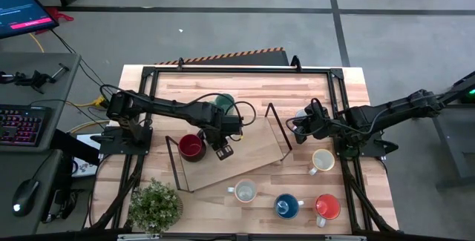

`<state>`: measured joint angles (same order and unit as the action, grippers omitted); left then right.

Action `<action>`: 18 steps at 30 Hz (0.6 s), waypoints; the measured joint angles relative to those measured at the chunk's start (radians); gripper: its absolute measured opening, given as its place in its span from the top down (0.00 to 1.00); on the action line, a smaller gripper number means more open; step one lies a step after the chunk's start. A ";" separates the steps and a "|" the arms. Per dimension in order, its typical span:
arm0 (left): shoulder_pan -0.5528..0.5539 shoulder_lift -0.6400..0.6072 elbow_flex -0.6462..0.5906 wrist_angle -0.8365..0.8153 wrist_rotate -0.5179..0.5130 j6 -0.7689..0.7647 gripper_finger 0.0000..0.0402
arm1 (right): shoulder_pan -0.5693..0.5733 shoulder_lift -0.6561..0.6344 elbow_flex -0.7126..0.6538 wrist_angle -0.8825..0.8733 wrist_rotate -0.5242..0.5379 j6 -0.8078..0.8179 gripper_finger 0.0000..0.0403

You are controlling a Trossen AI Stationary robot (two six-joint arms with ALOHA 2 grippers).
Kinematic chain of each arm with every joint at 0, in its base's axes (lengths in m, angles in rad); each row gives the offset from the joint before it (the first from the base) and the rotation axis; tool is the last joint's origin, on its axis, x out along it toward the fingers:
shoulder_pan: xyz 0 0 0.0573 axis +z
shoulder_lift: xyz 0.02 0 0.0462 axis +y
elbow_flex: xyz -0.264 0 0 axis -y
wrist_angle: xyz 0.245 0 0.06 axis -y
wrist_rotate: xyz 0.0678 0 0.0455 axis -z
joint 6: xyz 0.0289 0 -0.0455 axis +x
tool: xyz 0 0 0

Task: Place coffee mugs
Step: Put the blue pattern mug on the shelf

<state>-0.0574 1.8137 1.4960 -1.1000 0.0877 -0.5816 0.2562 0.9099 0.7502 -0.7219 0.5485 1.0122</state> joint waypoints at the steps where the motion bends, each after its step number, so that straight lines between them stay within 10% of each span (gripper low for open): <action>1: 0.000 0.000 0.000 0.000 0.000 0.008 0.80 | 0.000 0.000 0.000 0.000 0.000 0.000 0.97; 18: 0.007 -0.033 0.000 -0.002 0.031 -0.019 0.63 | 0.000 0.002 0.000 0.000 0.001 -0.001 0.97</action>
<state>-0.0504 1.7804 1.4960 -1.1024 0.1192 -0.6010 0.2562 0.9115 0.7502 -0.7221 0.5491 1.0111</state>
